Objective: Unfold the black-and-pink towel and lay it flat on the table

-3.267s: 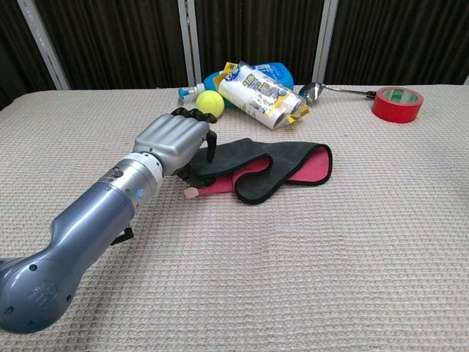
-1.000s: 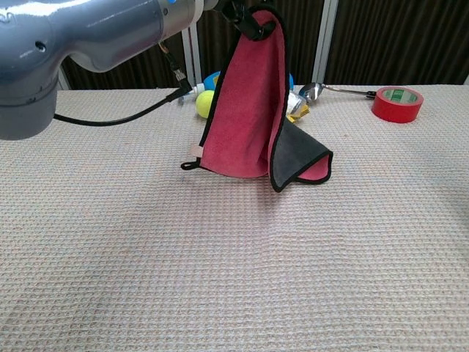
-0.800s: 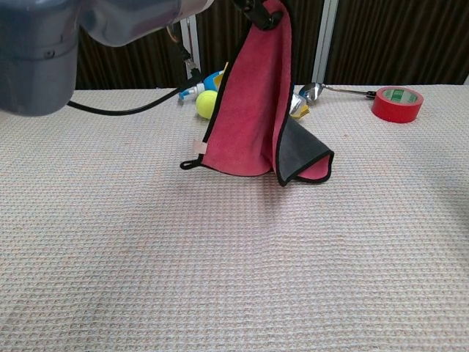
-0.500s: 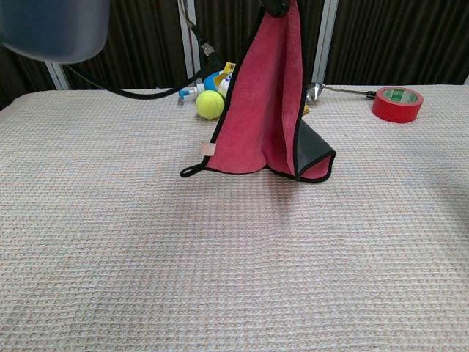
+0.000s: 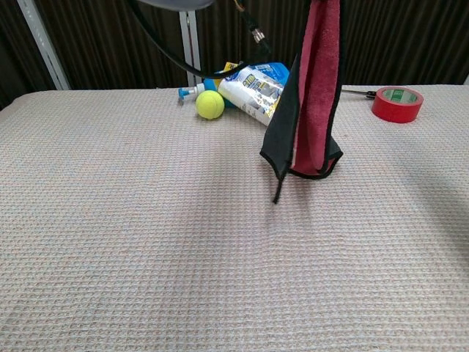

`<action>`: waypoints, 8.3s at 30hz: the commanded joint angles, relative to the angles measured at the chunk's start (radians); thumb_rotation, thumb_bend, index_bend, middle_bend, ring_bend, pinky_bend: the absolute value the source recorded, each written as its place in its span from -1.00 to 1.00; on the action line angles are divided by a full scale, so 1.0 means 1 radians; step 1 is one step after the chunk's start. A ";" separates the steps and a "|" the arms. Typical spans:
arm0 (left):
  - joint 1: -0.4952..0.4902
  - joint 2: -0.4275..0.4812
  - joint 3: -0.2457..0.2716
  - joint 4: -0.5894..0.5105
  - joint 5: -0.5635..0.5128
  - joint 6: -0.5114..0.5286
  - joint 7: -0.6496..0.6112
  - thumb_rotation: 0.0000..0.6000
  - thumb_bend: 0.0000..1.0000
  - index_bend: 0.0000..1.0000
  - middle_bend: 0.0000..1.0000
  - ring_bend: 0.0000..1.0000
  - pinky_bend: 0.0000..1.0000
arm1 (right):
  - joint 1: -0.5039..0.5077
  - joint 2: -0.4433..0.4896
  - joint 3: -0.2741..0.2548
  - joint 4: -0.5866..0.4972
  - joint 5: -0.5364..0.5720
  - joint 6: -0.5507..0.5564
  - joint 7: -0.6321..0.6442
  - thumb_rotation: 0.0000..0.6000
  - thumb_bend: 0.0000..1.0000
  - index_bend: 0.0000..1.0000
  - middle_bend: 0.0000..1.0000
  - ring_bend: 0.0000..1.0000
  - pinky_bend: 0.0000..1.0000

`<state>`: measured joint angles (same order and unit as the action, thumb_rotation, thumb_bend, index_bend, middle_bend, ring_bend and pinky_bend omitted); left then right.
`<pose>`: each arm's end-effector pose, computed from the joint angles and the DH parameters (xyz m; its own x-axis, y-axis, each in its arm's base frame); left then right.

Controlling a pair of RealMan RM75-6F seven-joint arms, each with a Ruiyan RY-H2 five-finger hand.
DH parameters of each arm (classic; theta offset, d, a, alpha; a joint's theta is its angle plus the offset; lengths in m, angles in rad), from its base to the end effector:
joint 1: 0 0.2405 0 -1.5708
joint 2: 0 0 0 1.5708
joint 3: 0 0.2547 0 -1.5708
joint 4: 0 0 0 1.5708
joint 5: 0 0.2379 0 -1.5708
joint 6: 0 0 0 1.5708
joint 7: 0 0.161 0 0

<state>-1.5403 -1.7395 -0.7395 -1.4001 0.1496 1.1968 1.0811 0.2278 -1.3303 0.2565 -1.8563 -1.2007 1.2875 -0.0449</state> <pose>0.1839 0.4199 -0.0150 0.3646 0.1311 0.9219 0.9070 -0.2741 -0.3197 -0.2244 -0.2699 0.0607 -0.0815 -0.0582 0.9950 -0.9952 0.0586 -0.0781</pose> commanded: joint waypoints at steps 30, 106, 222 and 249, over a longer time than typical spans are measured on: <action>-0.142 -0.124 0.035 0.211 0.042 -0.051 -0.113 1.00 0.06 0.47 -0.62 -1.00 -0.93 | 0.151 -0.160 0.075 -0.064 0.272 0.024 -0.243 1.00 -0.38 -0.36 -0.99 -1.00 -0.82; -0.067 0.028 0.142 0.006 0.083 -0.083 -0.211 1.00 0.06 0.47 -0.62 -1.00 -0.93 | 0.198 -0.289 0.105 0.014 0.411 0.090 -0.264 1.00 -0.38 -0.05 -0.77 -0.88 -0.82; 0.097 0.021 0.255 0.242 0.289 -0.297 -0.590 1.00 0.06 0.47 -0.60 -1.00 -0.93 | 0.522 -0.134 0.282 0.374 0.487 -0.091 -0.331 1.00 0.30 0.57 -0.39 -0.65 -0.76; 0.164 -0.028 0.266 0.266 0.412 -0.317 -0.699 1.00 0.06 0.47 -0.60 -1.00 -0.93 | 0.507 -0.153 0.218 0.357 0.446 -0.036 -0.314 1.00 0.30 0.57 -0.39 -0.65 -0.76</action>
<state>-1.4121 -1.7919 -0.4885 -1.0727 0.5461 0.8577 0.3890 0.7493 -1.4921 0.4856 -1.4794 -0.7476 1.2345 -0.3548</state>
